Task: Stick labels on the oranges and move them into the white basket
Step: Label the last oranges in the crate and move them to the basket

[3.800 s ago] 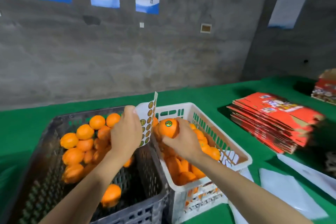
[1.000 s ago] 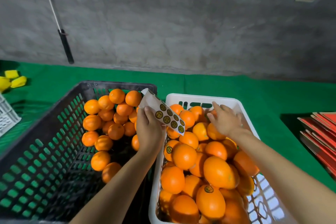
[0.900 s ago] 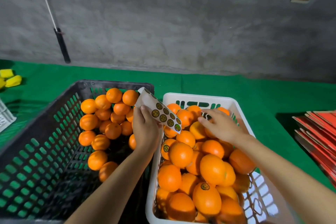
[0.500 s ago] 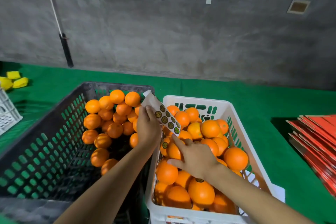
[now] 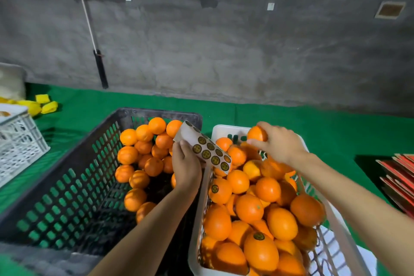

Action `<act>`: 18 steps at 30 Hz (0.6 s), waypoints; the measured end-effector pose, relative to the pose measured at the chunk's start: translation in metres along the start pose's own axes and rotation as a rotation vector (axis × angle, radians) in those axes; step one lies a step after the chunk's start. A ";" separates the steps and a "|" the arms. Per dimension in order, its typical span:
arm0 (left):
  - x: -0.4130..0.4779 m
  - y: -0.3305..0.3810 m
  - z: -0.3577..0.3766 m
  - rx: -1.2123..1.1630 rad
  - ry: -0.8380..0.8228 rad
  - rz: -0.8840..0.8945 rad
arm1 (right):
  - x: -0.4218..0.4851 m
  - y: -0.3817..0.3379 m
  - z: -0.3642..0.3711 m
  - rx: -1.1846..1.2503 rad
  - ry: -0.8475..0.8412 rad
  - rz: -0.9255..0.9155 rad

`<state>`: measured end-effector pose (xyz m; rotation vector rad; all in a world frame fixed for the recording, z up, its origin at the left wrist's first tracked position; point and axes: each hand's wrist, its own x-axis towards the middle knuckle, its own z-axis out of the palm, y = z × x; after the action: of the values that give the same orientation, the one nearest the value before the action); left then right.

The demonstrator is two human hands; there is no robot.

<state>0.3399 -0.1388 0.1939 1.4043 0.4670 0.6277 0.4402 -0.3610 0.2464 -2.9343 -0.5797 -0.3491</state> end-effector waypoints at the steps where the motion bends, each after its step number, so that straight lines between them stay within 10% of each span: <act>1: 0.000 -0.001 0.000 -0.007 -0.003 0.004 | 0.011 0.009 -0.002 -0.071 -0.011 -0.014; 6: -0.001 -0.003 0.003 -0.021 -0.060 -0.007 | 0.030 0.029 0.024 -0.276 -0.226 0.004; 18: 0.053 0.074 -0.075 -0.145 -0.246 -0.037 | -0.011 -0.126 -0.032 0.308 0.148 -0.171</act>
<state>0.3220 -0.0442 0.2619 1.3109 0.2466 0.4422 0.3750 -0.2553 0.2847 -2.5482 -0.7872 -0.4469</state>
